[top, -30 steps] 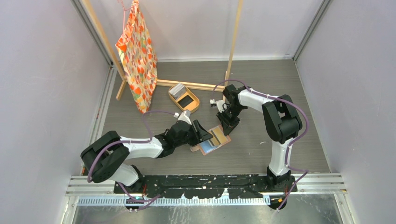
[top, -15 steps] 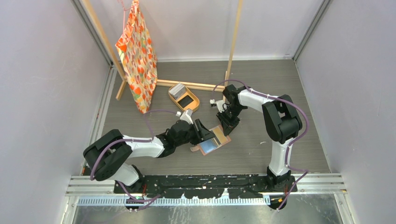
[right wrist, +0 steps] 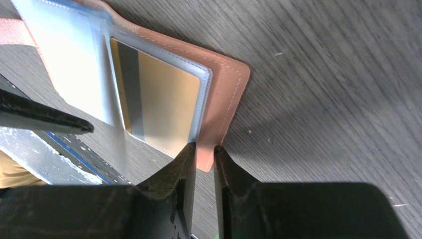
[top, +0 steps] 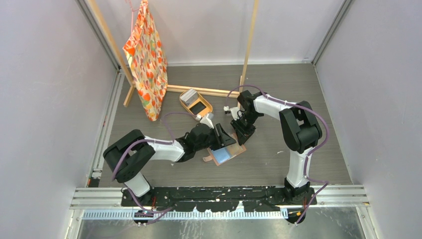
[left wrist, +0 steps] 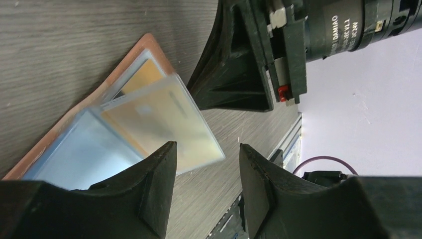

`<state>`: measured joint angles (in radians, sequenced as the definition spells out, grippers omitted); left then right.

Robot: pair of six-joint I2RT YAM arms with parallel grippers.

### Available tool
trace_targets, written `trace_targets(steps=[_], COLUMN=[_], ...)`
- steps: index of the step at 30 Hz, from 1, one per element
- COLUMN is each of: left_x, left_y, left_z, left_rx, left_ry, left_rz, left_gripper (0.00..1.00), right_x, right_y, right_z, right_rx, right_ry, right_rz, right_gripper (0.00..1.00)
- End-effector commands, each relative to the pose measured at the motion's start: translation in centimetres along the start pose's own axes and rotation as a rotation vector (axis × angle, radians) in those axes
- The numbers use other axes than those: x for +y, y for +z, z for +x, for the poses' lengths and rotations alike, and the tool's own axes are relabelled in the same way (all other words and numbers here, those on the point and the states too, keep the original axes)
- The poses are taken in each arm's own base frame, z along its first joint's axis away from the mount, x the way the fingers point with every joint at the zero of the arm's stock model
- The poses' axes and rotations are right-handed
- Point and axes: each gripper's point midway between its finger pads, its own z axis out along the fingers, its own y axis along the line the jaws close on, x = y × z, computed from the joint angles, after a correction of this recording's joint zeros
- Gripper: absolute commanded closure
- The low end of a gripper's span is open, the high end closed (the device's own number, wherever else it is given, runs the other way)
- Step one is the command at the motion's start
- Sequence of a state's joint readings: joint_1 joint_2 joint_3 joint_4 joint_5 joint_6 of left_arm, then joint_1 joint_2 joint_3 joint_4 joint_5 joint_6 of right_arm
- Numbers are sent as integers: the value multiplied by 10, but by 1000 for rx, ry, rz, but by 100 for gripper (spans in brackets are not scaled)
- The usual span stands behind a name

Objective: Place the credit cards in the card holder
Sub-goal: Turn over the card slot in the card holder.

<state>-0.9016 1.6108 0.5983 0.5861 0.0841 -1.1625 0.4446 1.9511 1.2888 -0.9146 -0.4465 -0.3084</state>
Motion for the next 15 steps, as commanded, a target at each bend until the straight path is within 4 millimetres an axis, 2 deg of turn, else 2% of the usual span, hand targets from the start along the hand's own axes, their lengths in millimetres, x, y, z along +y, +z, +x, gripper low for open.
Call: trace_targets(steps=[1,6,9,12,15], left_x=[-21,-15,-19,-25,-31], left_y=[13,19,14,-3,-30], left_z=[-8,-11,-19,-33,-55], left_rx=[-1,6,-5,-40,-101], left_ry=[57,103,151,257,416], left_rz=[47,11,12,-12,-74], left_gripper=[50,50,52,52,51], right_x=[2,-7,-10,-3,21], right_y=[-21,-46,-60,-74,-88], right_z=[-13,-17,-19,-22,-28], right_rx=[-58,-132,-176,-237,-334], right_ry=[-40,-34,-35,-64,-157], right_rz=[42,86,102,83,7], right_gripper=[74,72,72,72,72])
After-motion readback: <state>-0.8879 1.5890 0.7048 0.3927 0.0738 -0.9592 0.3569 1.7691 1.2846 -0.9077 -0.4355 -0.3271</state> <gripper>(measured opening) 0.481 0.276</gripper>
